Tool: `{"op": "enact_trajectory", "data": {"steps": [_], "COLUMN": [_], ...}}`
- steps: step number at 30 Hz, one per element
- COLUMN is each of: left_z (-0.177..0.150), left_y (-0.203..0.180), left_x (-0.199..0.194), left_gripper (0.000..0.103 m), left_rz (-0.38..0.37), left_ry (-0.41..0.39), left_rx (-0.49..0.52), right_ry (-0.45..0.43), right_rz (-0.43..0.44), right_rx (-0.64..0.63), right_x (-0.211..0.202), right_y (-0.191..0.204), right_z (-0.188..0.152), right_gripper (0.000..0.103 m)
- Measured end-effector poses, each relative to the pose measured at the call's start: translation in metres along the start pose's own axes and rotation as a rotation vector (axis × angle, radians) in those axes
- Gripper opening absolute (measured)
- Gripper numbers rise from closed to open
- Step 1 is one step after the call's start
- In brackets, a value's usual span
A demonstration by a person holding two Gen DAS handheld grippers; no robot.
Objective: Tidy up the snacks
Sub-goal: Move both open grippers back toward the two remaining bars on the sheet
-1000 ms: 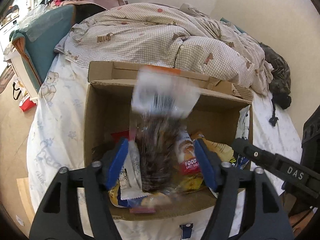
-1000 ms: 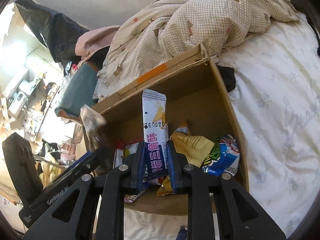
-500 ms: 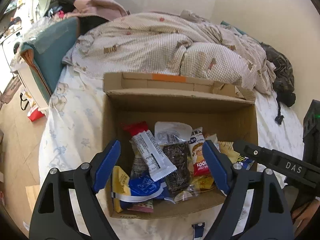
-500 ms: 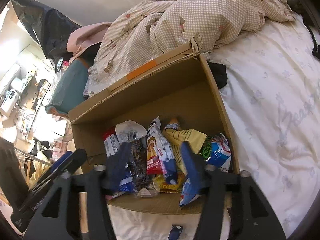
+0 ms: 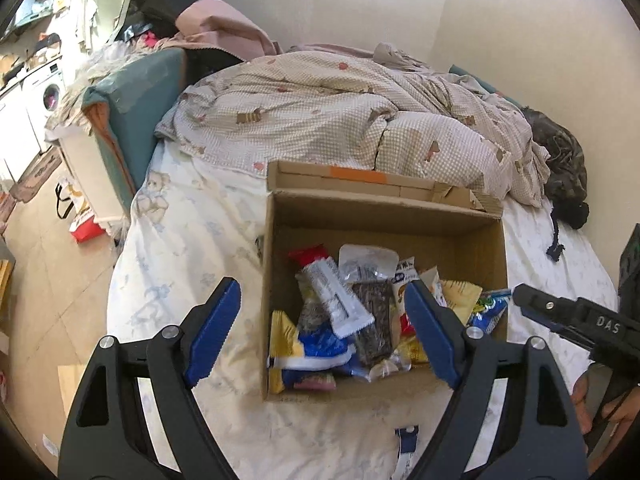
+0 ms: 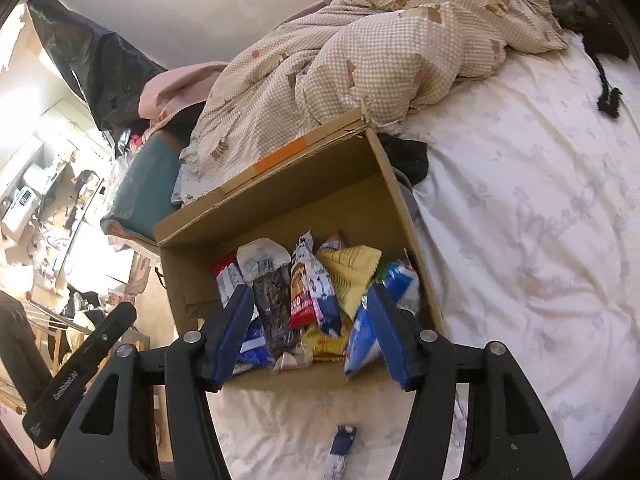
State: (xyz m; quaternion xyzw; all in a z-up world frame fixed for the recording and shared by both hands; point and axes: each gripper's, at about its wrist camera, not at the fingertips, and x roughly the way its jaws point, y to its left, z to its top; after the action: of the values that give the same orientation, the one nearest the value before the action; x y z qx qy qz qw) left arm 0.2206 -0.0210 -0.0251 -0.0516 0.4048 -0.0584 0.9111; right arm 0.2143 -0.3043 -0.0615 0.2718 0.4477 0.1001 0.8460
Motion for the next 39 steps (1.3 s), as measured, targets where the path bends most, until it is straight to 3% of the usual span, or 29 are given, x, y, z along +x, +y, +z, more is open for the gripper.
{"op": "enact_trajectory", "data": {"steps": [4, 11, 28, 31, 34, 39], "left_z": [-0.010, -0.031, -0.082, -0.089, -0.099, -0.129], "left_y": [0.003, 0.006, -0.013, -0.023, -0.029, -0.040], "left_x": [-0.013, -0.035, -0.036, -0.027, -0.013, 0.027], "left_gripper": [0.082, 0.082, 0.081, 0.083, 0.102, 0.103], "left_rz": [0.001, -0.010, -0.062, -0.054, -0.041, -0.084], "left_ry": [-0.004, -0.006, 0.106, 0.137, 0.184, 0.379], "left_rx": [0.007, 0.021, 0.088, 0.130, 0.148, 0.179], "right_ry": [0.009, 0.107, 0.146, 0.161, 0.167, 0.170], "right_rz": [-0.026, -0.085, -0.204, -0.185, -0.186, -0.199], "right_rx": [-0.018, -0.037, -0.011, 0.032, 0.060, 0.082], "right_x": [-0.011, -0.012, -0.034, -0.037, -0.037, -0.035], "right_y": [0.000, -0.005, -0.044, -0.056, -0.063, -0.068], "right_z": [-0.013, -0.041, -0.070, -0.071, -0.071, -0.068], "right_gripper": [0.062, 0.062, 0.062, 0.062, 0.062, 0.062]}}
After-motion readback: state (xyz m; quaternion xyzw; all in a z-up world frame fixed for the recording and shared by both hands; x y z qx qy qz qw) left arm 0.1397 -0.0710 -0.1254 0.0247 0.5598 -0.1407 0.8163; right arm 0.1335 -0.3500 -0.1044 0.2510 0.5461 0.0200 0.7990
